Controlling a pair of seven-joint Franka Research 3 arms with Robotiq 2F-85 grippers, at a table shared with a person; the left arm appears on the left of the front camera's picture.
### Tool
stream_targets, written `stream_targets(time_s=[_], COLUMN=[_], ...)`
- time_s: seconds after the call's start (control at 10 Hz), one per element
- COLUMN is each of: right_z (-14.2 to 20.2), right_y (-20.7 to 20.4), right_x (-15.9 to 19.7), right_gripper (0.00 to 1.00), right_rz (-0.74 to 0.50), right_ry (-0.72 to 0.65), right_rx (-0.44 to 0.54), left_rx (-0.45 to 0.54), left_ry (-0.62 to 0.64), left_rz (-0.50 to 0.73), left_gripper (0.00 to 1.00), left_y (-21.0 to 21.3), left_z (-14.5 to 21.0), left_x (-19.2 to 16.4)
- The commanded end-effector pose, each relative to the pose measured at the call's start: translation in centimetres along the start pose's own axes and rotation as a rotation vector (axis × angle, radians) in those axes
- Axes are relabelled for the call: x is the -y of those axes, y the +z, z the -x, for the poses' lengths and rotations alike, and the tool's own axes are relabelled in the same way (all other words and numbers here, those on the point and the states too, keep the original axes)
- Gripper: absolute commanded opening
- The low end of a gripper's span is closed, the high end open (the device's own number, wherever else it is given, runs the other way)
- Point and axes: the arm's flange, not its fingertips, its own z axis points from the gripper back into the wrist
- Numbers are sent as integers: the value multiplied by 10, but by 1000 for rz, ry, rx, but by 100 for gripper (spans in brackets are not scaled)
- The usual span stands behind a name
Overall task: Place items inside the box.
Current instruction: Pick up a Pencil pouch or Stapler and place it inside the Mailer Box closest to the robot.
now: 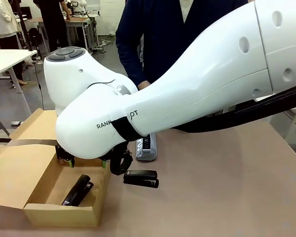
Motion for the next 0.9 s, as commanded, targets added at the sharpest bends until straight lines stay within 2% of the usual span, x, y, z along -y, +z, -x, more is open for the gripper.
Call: stream_targets(time_s=[0.0,0.2,0.3,0.5,0.8], right_z=[9,14,18,22,48], right_y=[32,70,87,112,120], right_x=[50,132,175,278,424], right_gripper=[100,100,100,100,100], right_rz=[-33,-126,-204,-336,-479], right_ry=[52,64,23,-169,-453], right_rx=[-89,-138,-152,-154,-106], left_rx=[18,18,18,18,18], left_ry=[-23,-23,-23,-23,-23], left_rz=[24,24,24,24,24], left_gripper=[100,100,100,100,100], left_y=[0,0,0,0,0], left_z=[0,0,0,0,0], left_x=[1,1,1,1,1])
